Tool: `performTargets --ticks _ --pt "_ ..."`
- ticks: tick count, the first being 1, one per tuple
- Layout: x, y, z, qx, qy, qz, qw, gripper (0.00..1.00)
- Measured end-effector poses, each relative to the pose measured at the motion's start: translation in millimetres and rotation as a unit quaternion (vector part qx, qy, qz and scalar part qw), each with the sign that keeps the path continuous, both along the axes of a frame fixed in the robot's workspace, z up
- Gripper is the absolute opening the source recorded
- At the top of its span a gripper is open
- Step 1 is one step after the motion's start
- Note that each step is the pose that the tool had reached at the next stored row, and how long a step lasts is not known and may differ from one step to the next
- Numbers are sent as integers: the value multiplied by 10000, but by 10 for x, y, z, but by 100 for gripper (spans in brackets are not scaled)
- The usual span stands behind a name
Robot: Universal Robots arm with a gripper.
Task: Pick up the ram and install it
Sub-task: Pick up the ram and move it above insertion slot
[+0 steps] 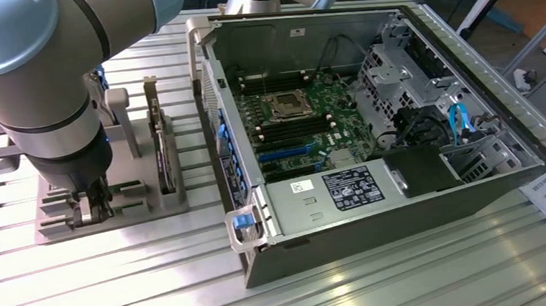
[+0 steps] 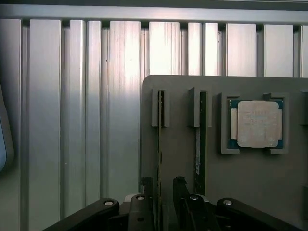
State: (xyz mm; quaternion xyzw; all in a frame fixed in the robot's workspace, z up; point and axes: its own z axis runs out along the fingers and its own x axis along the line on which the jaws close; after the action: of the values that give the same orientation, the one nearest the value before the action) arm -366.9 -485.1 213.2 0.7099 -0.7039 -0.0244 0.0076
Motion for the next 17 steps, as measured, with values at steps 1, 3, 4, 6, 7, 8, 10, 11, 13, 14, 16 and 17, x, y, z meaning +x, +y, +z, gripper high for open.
performTargets --ticks 1,3,4,6,7,8,10,11,13,14,16,17 --pt "0 0 0 0 0 0 10000 31" --pt "0 1 -1 0 0 0 10000 31" --pt "1 1 -4 0 1 0 10000 31" --pt "2 0 -16 0 0 0 10000 31" --pt "2 0 -16 0 1 0 10000 31" --pt "1 0 -16 -1 1 0 10000 31" --pt "2 0 -17 0 0 0 10000 31" --pt "2 0 -18 0 0 0 10000 31" --pt "2 1 -21 0 0 0 10000 31" --pt "2 1 -24 -1 0 0 10000 31" --pt "3 0 -31 -8 1 0 10000 31" --pt "3 0 -35 -10 0 0 10000 31"
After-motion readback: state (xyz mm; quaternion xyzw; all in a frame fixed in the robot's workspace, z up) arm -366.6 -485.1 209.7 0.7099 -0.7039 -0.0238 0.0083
